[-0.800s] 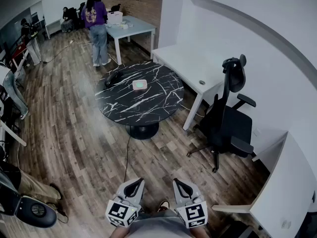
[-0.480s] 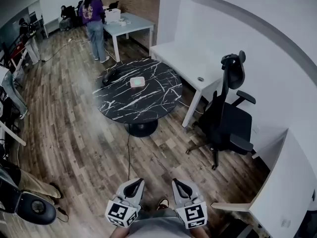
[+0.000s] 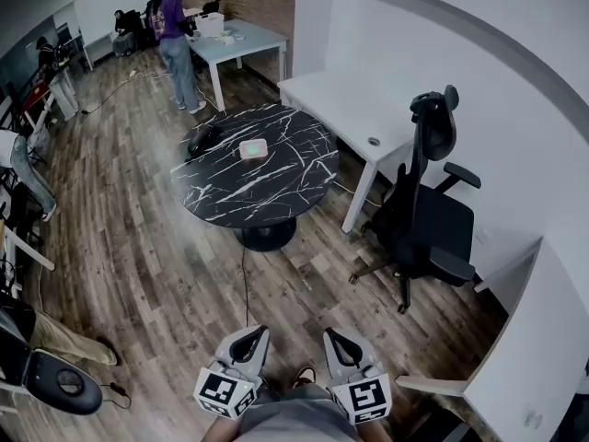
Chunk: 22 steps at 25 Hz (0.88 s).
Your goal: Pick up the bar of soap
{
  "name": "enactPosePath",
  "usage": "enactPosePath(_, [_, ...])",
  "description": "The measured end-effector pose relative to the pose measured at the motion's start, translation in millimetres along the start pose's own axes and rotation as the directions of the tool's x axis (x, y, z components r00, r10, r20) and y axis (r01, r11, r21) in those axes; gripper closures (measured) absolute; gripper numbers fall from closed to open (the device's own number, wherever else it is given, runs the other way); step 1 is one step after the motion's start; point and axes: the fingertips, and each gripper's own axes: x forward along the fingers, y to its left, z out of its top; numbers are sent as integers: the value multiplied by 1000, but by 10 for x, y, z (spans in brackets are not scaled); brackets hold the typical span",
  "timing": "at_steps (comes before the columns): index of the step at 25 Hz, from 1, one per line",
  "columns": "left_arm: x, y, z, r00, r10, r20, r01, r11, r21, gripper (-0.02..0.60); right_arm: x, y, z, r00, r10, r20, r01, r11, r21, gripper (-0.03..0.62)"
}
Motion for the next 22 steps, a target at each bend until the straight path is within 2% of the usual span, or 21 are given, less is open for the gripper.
enactPosePath(6, [110, 91, 4, 998, 58, 9, -58, 998, -1, 583, 22, -86, -3, 998, 58, 32, -59, 998, 9, 592])
enactPosePath(10, [135, 130, 30, 996, 88, 16, -88, 996, -14, 583, 79, -144, -96, 996, 90, 4, -90, 996, 20, 592])
enactPosePath(15, [236, 295, -39, 995, 97, 8, -97, 995, -36, 583, 254, -211, -232, 994, 103, -35, -102, 994, 36, 592])
enactPosePath(22, [603, 815, 57, 997, 70, 24, -69, 995, -71, 583, 787, -297, -97, 994, 89, -60, -86, 996, 36, 592])
